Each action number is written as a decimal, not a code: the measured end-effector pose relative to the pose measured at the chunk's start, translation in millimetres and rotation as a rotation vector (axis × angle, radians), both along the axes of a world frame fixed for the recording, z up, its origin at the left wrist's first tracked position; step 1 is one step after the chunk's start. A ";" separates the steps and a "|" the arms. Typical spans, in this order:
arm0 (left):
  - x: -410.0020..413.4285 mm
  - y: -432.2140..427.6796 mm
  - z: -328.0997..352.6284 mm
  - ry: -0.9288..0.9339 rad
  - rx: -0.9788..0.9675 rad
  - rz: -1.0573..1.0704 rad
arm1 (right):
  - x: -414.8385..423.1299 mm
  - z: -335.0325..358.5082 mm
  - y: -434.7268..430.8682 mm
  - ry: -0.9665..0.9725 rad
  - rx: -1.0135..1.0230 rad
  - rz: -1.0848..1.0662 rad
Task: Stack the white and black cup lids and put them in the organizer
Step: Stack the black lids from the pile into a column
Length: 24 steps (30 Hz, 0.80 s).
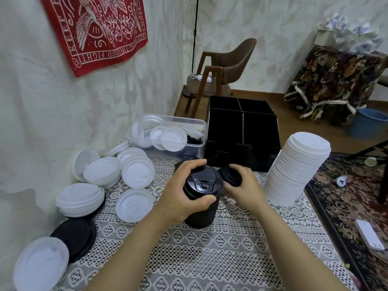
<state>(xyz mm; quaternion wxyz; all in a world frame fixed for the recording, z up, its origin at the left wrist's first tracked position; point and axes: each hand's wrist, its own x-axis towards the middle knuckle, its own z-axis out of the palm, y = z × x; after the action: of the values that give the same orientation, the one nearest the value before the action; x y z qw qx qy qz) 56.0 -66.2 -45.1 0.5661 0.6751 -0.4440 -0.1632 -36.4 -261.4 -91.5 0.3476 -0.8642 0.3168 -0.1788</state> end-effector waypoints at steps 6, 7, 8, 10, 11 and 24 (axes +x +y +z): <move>1.8 1.7 -0.6 0.034 0.019 -0.014 | -16.3 65.3 23.5 -0.435 0.117 0.281; 2.1 1.8 -0.8 0.041 0.023 -0.017 | -18.1 74.0 30.1 -0.433 0.108 0.353; 1.8 2.2 -0.8 0.053 0.028 -0.018 | -19.3 80.7 36.6 -0.416 0.098 0.413; 0.3 3.8 -0.4 0.084 0.035 -0.019 | -19.9 88.1 46.9 -0.372 0.069 0.503; -0.7 4.5 -0.4 0.094 0.034 -0.020 | -19.4 89.6 50.9 -0.350 0.056 0.530; -2.9 7.2 -4.0 0.170 0.015 -0.007 | -14.4 81.6 62.9 -0.209 0.075 0.566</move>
<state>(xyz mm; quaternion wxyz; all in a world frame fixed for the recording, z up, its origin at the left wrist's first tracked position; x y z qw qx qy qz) 53.1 -59.0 -49.1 0.5960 0.6615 -0.3954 -0.2255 -50.8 -198.4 -9.9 0.4458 -0.8817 0.0322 -0.1511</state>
